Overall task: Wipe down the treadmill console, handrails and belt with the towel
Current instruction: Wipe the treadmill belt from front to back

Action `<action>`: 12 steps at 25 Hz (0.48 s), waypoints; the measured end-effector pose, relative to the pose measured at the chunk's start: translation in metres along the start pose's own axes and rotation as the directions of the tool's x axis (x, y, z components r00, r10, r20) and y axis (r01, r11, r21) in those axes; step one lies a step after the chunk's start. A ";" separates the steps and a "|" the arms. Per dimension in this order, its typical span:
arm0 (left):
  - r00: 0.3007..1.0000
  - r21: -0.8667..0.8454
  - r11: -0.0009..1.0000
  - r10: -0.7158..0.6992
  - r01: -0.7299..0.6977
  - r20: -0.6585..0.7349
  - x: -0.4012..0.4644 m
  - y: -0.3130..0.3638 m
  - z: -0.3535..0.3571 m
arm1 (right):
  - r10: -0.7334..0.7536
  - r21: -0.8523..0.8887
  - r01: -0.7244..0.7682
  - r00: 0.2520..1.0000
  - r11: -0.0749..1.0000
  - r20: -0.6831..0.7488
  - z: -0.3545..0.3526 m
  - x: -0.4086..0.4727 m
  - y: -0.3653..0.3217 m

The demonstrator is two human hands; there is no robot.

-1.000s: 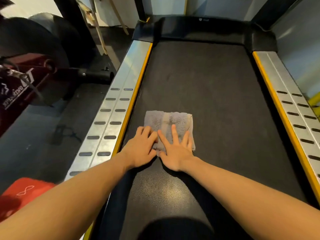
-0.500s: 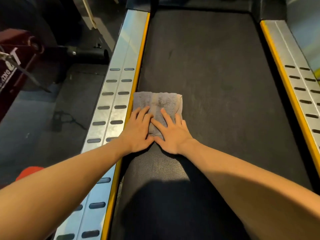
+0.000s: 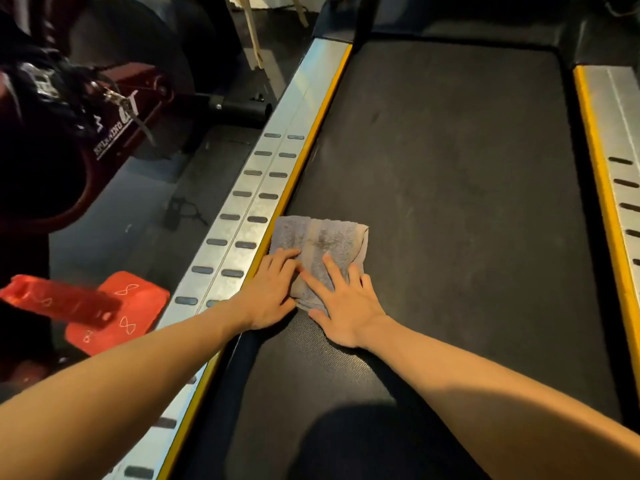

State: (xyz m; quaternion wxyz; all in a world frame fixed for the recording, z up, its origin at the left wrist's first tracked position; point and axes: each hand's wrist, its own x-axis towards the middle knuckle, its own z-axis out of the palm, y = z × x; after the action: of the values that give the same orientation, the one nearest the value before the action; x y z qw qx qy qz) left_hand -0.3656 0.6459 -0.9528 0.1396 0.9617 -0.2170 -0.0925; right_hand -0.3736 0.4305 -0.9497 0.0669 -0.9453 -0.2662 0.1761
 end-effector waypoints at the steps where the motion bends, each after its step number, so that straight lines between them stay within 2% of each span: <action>1: 0.999 -0.019 0.999 -0.025 0.026 0.028 -0.012 0.005 -0.001 | -0.008 0.009 0.008 1.000 1.000 0.003 0.003 -0.012 -0.005; 3: 0.996 -0.041 0.998 -0.044 0.047 0.080 -0.038 0.019 -0.002 | -0.020 0.063 0.018 1.000 0.998 0.025 0.006 -0.037 -0.023; 6: 0.988 -0.075 0.989 -0.121 0.129 0.099 -0.069 0.031 0.005 | -0.022 0.136 0.027 0.999 0.990 -0.042 0.016 -0.060 -0.044; 9: 0.994 -0.033 0.994 -0.103 0.104 0.025 -0.078 0.026 0.027 | -0.014 0.100 0.024 0.995 0.995 -0.101 0.038 -0.057 -0.048; 12: 0.997 0.039 0.999 -0.020 0.023 -0.070 -0.074 0.020 0.042 | 0.013 0.096 0.002 0.987 0.995 -0.158 0.048 -0.056 -0.039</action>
State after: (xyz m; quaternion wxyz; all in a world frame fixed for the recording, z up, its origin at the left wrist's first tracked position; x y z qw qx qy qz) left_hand -0.4492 0.6513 -0.9774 0.1270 0.9692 -0.2035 -0.0560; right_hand -0.4545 0.4361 -0.9691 0.1325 -0.9528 -0.2485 0.1134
